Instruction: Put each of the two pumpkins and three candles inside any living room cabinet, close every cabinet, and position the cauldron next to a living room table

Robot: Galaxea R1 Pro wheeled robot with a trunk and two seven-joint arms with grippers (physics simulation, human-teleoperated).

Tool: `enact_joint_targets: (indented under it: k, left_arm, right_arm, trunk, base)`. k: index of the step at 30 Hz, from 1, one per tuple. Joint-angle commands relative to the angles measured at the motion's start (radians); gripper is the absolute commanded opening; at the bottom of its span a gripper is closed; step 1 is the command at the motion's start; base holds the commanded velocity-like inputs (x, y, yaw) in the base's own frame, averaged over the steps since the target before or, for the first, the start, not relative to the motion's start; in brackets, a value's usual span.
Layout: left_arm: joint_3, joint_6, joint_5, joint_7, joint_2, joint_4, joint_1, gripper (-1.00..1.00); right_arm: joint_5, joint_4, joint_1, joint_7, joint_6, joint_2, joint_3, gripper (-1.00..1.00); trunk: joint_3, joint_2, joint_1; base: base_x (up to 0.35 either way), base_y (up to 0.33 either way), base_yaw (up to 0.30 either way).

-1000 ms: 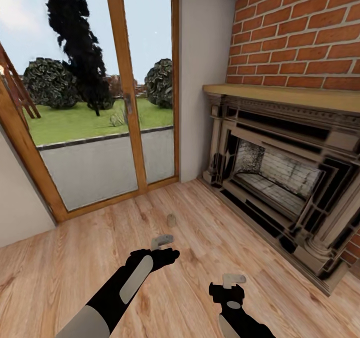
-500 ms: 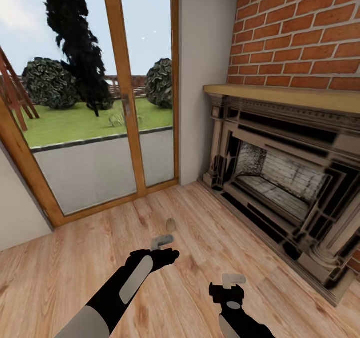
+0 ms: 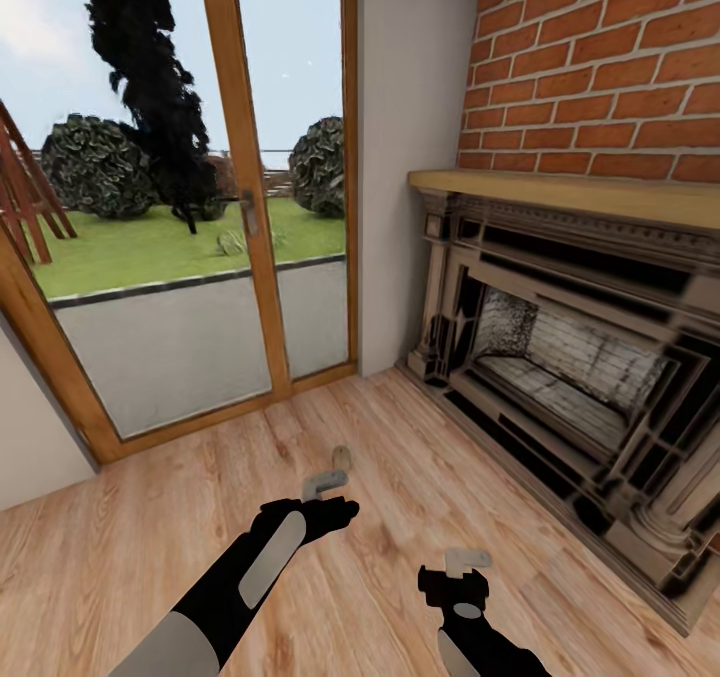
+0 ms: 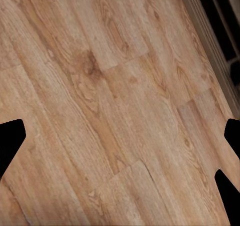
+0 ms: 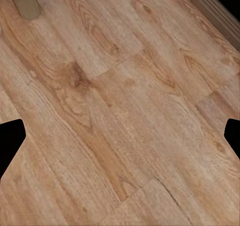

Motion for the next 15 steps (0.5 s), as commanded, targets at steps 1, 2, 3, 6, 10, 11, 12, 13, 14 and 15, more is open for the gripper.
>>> enact_joint_targets:
  k: [1,2,3,6,10,11,12,13,14,15]
  left_arm:
    - [-0.002,0.001,0.011,0.010,0.000,-0.001,-0.001,1.00]
    - [-0.002,0.001,0.011,0.010,0.000,-0.001,-0.001,1.00]
    - [-0.002,0.001,0.011,0.010,0.000,-0.001,-0.001,1.00]
    - [-0.001,0.001,0.011,0.010,0.000,-0.001,-0.001,1.00]
    - [-0.001,0.001,0.011,0.010,0.000,-0.001,-0.001,1.00]
    - [-0.001,0.001,0.011,0.010,0.000,-0.001,-0.001,1.00]
    - [-0.001,0.001,0.011,0.010,0.000,-0.001,-0.001,1.00]
    - [-0.001,0.001,0.011,0.010,0.000,-0.001,-0.001,1.00]
    - [-0.001,0.001,0.011,0.010,0.000,-0.001,-0.001,1.00]
    - [-0.001,0.001,0.011,0.010,0.000,-0.001,-0.001,1.00]
  right_arm:
    - [-0.008,-0.001,-0.001,-0.008,0.001,-0.001,0.008,1.00]
    - [-0.008,-0.001,-0.001,-0.008,0.001,-0.001,0.008,1.00]
    - [-0.008,-0.001,-0.001,-0.008,0.001,-0.001,0.008,1.00]
    - [-0.008,-0.001,-0.001,-0.008,0.001,-0.001,0.008,1.00]
    - [-0.008,-0.001,-0.001,-0.008,0.001,-0.001,0.008,1.00]
    - [-0.008,-0.001,-0.001,-0.008,0.001,-0.001,0.008,1.00]
    - [-0.008,-0.001,-0.001,-0.008,0.001,-0.001,0.008,1.00]
    - [-0.008,-0.001,-0.001,-0.008,0.001,-0.001,0.008,1.00]
    - [-0.008,-0.001,-0.001,-0.008,0.001,-0.001,0.008,1.00]
    - [-0.008,-0.001,-0.001,-0.008,0.001,-0.001,0.008,1.00]
  trunk:
    - [-0.001,-0.001,0.000]
    - [-0.001,-0.001,0.000]
    - [-0.001,-0.001,0.000]
    - [-0.001,-0.001,0.000]
    - [-0.001,-0.001,0.000]
    - [-0.001,-0.001,0.000]
    - [-0.001,-0.001,0.000]
    - [-0.001,-0.001,0.000]
    - [-0.001,-0.001,0.000]
    - [-0.001,-0.001,0.000]
  base:
    - [0.160,0.000,0.000]
    - [0.160,0.000,0.000]
    - [0.160,0.000,0.000]
    - [0.160,0.000,0.043]
    - [0.160,0.000,0.172]
    - [0.160,0.000,0.247]
    - [0.160,0.000,0.255]
    - [0.160,0.000,0.267]
    - [0.160,0.000,0.272]
    - [0.160,0.000,0.280]
